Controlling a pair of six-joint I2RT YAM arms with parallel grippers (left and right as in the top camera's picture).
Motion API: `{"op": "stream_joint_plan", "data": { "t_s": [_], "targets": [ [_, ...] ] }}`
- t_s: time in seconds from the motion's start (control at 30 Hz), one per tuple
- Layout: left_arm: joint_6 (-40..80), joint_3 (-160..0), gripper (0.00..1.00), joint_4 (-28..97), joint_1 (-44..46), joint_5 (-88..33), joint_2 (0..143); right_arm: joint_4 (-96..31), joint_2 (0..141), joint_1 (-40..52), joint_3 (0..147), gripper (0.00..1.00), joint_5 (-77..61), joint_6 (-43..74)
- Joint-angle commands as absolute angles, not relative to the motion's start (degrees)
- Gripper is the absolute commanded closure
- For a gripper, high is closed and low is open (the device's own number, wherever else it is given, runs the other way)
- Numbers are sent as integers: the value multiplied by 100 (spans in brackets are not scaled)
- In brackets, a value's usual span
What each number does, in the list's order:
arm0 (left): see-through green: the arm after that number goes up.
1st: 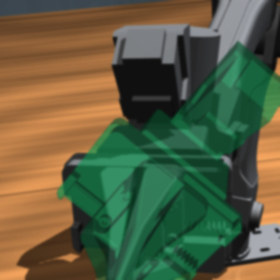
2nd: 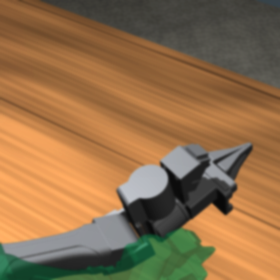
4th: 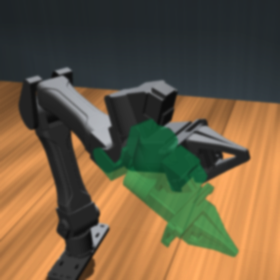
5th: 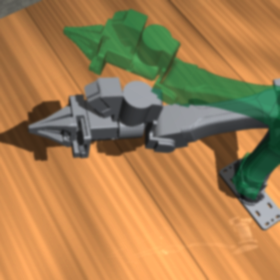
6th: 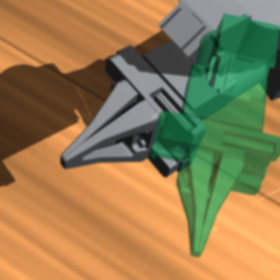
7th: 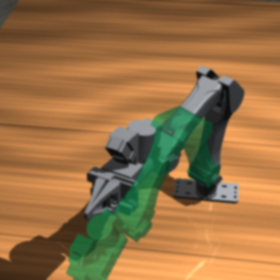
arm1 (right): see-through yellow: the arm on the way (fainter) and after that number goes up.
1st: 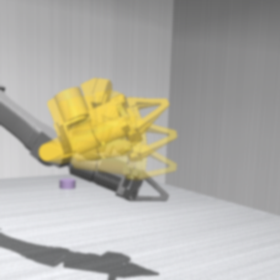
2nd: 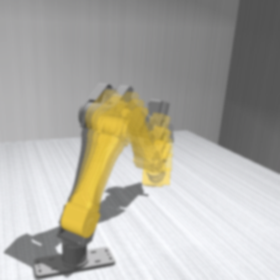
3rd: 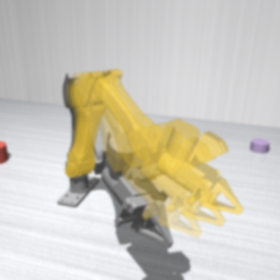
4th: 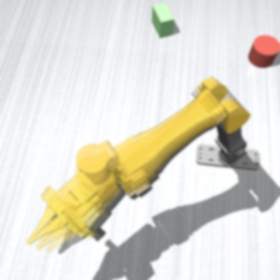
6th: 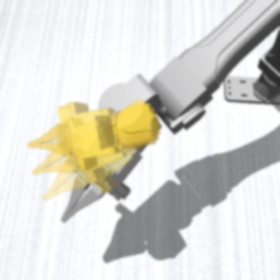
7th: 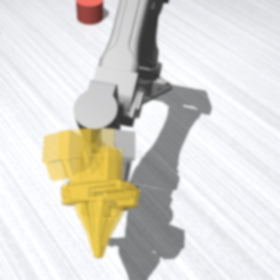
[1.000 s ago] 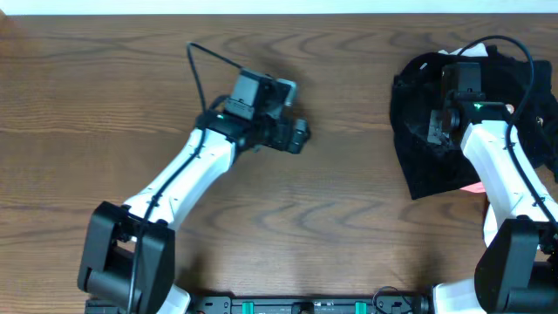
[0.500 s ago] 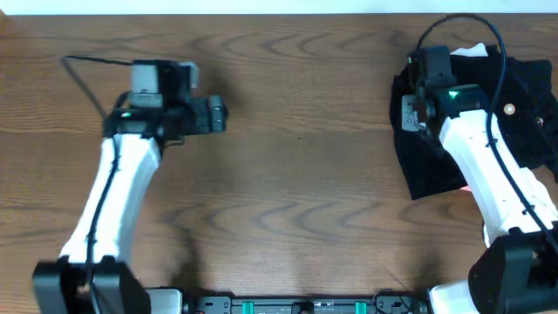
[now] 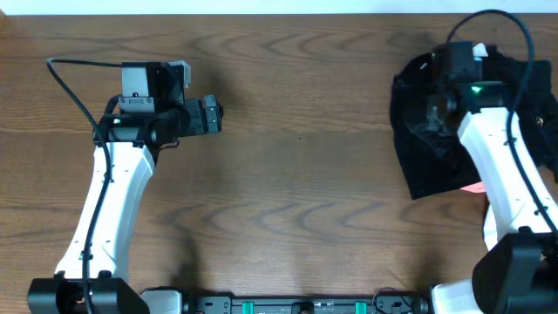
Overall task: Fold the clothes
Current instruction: 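Reach the right gripper into the black jacket pile and grasp it, then drag the black jacket leftward to the table center with the right gripper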
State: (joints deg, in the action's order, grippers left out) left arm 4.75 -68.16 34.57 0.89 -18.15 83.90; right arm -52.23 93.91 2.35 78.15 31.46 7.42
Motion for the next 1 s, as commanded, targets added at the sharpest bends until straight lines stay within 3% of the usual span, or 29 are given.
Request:
{"op": "stream_joint_plan", "data": {
  "t_s": [0.0,0.27,0.33,0.37,0.43,0.47,0.67,0.97],
  "targets": [
    [523,-6890,2,3511,106,-1898,8385,-4974,9391,-106,7526,22,3181,744],
    [602,-6890,2,3516,106,-1898,8385,-4069,9391,-563,6814,24,2506,550],
    [681,-6890,2,3516,106,-1898,8385,-3874,9391,-563,6650,30,2506,552],
    [679,-6890,2,3518,106,-1900,8385,-3800,9391,-563,6595,38,2506,554],
    [679,-6890,2,3538,110,-1898,8385,-3684,9391,-563,6510,86,2530,650],
    [679,-6890,2,3553,110,-1898,8385,-3671,9391,-563,6501,99,2545,762],
    [674,-6893,2,3540,95,-1876,8379,-3850,9249,-255,6838,99,2388,871],
    [674,-6893,2,3439,-75,-1874,8187,-4285,8941,1376,8499,99,2051,913]
  ]
}}
